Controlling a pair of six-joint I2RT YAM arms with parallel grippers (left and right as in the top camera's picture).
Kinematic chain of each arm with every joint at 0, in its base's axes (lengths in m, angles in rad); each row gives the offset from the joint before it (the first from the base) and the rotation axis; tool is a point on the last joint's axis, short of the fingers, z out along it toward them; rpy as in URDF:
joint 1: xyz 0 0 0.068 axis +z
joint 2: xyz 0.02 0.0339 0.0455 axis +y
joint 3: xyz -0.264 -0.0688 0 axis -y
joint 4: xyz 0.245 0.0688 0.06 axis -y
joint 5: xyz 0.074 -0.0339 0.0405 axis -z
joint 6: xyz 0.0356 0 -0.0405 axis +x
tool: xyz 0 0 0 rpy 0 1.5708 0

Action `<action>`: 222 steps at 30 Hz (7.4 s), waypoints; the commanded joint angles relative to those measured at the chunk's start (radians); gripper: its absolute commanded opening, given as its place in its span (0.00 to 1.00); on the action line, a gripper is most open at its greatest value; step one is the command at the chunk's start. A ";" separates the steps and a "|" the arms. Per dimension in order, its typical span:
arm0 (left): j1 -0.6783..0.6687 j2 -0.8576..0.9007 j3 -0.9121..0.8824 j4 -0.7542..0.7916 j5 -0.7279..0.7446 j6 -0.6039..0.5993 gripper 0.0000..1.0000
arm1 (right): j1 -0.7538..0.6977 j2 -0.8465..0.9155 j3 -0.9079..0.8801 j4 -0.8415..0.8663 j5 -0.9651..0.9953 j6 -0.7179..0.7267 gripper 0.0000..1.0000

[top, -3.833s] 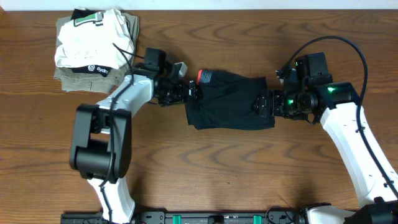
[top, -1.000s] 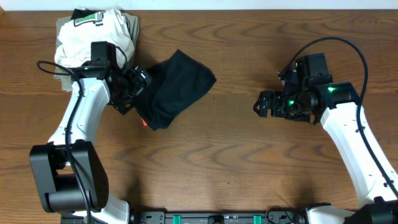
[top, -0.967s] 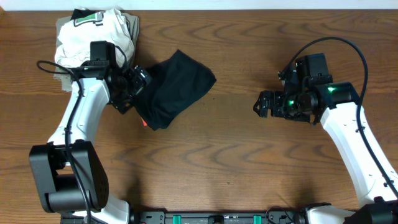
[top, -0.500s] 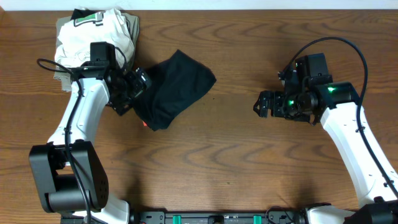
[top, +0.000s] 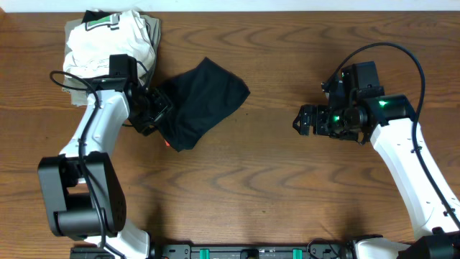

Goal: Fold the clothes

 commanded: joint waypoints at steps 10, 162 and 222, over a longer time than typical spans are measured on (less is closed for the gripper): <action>-0.006 0.063 -0.007 0.037 -0.008 -0.003 0.06 | 0.010 0.004 0.000 -0.003 0.006 0.013 0.99; 0.046 0.180 0.025 0.294 -0.027 0.366 0.98 | 0.010 0.004 0.000 -0.054 -0.024 0.013 0.99; 0.308 -0.155 0.025 -0.089 -0.019 -0.105 0.06 | 0.010 0.004 0.000 -0.024 -0.024 0.009 0.99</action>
